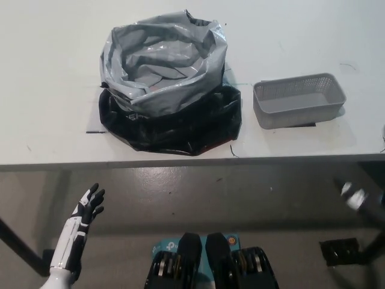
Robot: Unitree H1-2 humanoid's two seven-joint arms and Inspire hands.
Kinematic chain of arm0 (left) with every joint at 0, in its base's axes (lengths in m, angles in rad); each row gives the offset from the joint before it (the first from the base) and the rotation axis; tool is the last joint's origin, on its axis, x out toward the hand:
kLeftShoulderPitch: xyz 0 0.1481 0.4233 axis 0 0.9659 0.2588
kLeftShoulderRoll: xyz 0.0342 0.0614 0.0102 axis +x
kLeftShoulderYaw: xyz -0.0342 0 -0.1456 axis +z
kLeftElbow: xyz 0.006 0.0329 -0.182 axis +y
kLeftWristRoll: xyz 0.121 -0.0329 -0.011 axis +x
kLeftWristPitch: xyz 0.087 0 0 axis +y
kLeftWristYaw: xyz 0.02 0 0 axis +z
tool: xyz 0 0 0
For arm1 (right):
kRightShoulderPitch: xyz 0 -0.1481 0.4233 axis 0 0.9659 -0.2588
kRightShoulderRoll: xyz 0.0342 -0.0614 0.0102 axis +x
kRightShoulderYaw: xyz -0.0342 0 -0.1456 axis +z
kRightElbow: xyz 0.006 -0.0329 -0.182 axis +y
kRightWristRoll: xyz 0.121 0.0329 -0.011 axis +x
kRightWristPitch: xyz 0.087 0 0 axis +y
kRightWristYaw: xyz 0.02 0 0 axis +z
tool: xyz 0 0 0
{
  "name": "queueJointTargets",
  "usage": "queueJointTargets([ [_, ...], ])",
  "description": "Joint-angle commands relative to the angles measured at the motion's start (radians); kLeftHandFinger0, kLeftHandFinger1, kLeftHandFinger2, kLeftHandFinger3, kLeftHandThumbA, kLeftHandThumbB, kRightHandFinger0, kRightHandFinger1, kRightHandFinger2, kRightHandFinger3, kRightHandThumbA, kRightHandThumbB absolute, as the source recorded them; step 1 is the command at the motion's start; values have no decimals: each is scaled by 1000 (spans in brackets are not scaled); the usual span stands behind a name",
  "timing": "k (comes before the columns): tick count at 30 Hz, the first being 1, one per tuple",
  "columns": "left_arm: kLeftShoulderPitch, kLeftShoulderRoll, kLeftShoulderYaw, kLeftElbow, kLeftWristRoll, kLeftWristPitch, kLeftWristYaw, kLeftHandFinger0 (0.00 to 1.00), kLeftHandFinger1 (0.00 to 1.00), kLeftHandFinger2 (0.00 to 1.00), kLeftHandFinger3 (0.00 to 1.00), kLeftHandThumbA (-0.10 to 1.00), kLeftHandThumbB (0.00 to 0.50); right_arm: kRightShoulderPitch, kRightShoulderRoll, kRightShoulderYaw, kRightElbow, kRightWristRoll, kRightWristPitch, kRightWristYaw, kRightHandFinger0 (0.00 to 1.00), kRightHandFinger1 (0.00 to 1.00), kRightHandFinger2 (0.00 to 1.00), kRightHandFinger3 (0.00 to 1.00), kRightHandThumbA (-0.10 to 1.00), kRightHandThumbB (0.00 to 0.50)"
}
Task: Use the right hand to pick up a small rectangular container and put it into a plastic bag and lift the bag
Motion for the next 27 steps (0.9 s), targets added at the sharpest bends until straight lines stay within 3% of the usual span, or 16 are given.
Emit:
queueJointTargets([
  [1,-13,9,3,-34,-12,-53,-13,1000,1000,1000,1000,1000,204,-276,-314,32,-166,-111,333,290,1000,1000,1000,1000,1000,405],
  [6,-19,8,1,-28,4,-46,-6,1000,1000,1000,1000,1000,226,-617,-470,194,-40,-138,510,505,1000,1000,1000,1000,1000,480],
  [9,-18,8,-2,-21,2,-56,-9,1000,1000,1000,1000,1000,225,-808,-495,321,107,-159,556,652,1000,1000,1000,1000,1000,474],
  [12,-20,12,-5,-18,5,-60,-13,1000,1000,1000,1000,1000,217,-928,-476,420,240,-212,556,730,1000,1000,1000,1000,983,477],
  [16,-22,13,-9,-20,17,-54,-10,1000,1000,1000,1000,1000,245,-1064,-426,518,475,-239,482,801,1000,1000,1000,1000,991,500],
  [21,-32,17,-9,-24,26,-47,-8,1000,1000,1000,1000,1000,248,-1148,-386,597,598,-235,556,870,1000,1000,1000,1000,917,500],
  [22,-35,19,-10,-22,29,-52,-9,1000,1000,1000,1000,1000,226,-1167,-379,621,632,-245,541,887,1000,1000,1000,1000,918,500],
  [27,-41,17,-12,-23,16,-50,-16,1000,1000,1000,1000,1000,235,-1246,-343,742,771,-303,489,956,1000,1000,1000,1000,946,500],
])
